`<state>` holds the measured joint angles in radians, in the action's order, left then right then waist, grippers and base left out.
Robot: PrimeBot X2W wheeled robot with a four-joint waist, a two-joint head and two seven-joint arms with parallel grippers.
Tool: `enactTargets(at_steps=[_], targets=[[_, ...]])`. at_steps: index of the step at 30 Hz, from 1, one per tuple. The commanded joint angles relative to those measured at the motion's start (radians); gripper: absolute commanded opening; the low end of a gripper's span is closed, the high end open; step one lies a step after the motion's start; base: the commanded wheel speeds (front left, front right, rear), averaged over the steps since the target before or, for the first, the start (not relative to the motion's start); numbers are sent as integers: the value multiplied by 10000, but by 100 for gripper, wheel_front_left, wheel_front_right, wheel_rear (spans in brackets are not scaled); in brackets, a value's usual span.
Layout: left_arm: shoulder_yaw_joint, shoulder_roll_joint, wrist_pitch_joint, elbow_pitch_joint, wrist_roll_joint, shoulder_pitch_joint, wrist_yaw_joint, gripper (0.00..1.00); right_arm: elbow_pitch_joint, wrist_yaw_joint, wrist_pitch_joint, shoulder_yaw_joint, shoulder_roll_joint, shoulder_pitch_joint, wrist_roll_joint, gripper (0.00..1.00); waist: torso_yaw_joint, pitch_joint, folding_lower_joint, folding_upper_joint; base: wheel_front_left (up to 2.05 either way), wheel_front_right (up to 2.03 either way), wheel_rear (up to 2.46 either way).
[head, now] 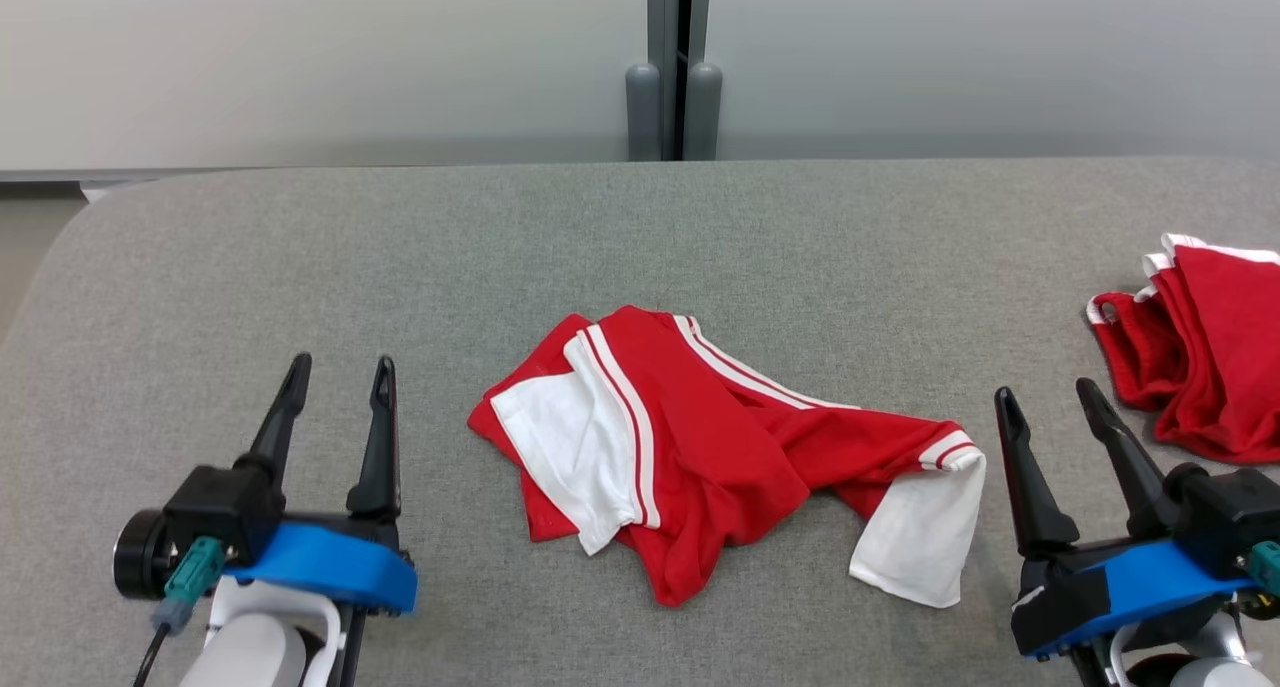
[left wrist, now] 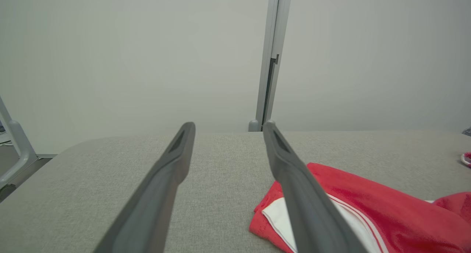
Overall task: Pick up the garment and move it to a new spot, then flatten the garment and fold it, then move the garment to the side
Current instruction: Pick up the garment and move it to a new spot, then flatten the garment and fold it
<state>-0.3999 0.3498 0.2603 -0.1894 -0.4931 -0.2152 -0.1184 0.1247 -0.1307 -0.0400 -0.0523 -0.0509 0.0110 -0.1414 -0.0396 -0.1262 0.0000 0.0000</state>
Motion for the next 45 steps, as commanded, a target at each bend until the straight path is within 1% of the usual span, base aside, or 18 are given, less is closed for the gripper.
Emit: enactTargets(at_steps=[1,9,15,36,45], targets=[[71,96,47,64,-53,257,-77,100,14,-1,-20,18,0,-193,30,100,38,109,0,0,0,0,0],[-20,453,-71,154,12,1207,-227,100,27,-1,-158,23,0,-744,-27,100,245,702,0,0,0,0,0],[-100,521,-155,276,-133,1660,-276,100,140,-1,-297,55,2,-1068,-68,100,288,984,0,0,0,0,0],[-80,582,-94,480,-214,1730,-400,100,345,-1,-385,48,1,-1128,-68,100,296,980,0,0,0,0,0],[-86,601,-81,522,-185,1535,-460,100,355,-1,-363,1,1,-1032,-94,100,241,799,0,0,0,0,0]])
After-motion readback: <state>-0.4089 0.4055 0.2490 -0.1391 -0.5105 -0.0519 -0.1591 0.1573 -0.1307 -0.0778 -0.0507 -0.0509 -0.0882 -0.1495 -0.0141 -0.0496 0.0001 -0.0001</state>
